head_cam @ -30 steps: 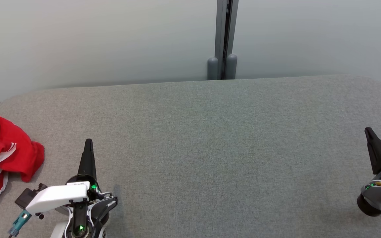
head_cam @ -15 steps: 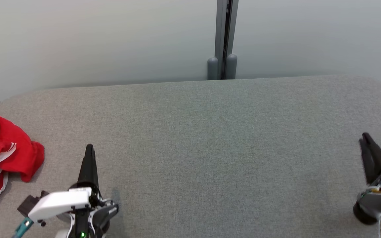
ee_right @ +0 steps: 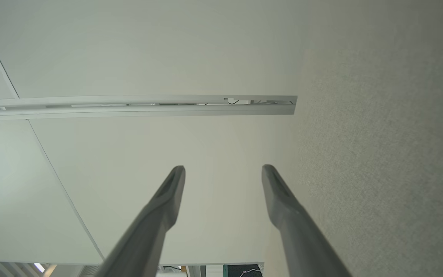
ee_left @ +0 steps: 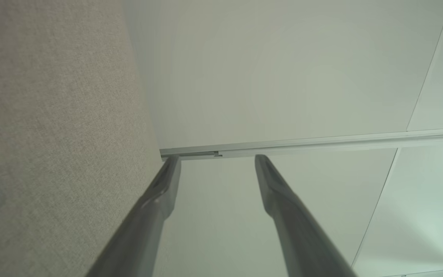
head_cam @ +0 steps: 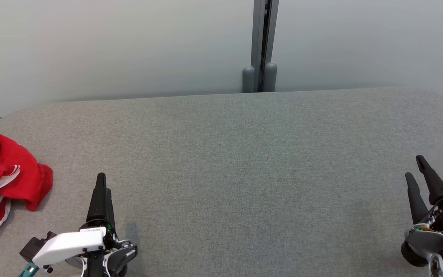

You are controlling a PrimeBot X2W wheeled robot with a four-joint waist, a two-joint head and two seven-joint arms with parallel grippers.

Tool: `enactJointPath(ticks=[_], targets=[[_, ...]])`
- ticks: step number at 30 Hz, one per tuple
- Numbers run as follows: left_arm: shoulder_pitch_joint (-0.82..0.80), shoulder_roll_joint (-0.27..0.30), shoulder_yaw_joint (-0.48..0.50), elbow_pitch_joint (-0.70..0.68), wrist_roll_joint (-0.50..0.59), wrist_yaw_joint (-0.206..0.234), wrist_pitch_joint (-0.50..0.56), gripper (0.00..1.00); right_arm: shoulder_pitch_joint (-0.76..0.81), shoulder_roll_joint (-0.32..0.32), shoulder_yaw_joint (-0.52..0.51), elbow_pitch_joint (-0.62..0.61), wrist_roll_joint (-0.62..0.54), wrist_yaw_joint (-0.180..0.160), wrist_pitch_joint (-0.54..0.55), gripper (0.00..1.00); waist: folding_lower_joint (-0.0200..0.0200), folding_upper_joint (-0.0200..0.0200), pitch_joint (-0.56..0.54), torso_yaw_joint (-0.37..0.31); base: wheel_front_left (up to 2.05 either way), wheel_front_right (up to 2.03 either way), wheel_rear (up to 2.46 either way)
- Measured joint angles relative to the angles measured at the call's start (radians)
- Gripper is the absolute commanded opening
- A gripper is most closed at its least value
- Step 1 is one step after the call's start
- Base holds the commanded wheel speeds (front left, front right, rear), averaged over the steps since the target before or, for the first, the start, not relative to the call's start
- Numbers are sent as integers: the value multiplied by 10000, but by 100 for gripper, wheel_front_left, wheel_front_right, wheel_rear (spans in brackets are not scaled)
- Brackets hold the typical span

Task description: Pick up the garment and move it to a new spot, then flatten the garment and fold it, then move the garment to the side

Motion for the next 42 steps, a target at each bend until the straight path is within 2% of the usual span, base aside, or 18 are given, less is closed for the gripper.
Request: enactJointPath(ticks=[10,18,22,26,33,42], targets=[[-1,4,219,-460,493,0,-148,100,196,-8,422,-727,167,0,-702,100,0,0,17,29,0,0,0],[0,10,380,-941,1448,-4,-234,100,377,-12,748,-1461,67,0,-1308,100,0,0,41,49,0,0,0],[2,12,460,-1045,1979,-4,-290,100,398,-81,1097,-1695,-489,0,-1613,100,0,0,51,53,0,0,0],[5,13,550,-1129,3012,-4,-305,100,405,-316,1599,-1749,-1340,2,-1912,100,0,0,57,50,0,0,0],[23,15,775,-1185,4596,8,-391,100,465,-291,1739,-1923,-3041,2,-2320,100,0,0,67,54,0,0,0],[135,17,633,-1423,7083,548,-466,100,590,-268,2048,-2107,-5041,2,-2765,100,0,0,95,67,0,0,0]])
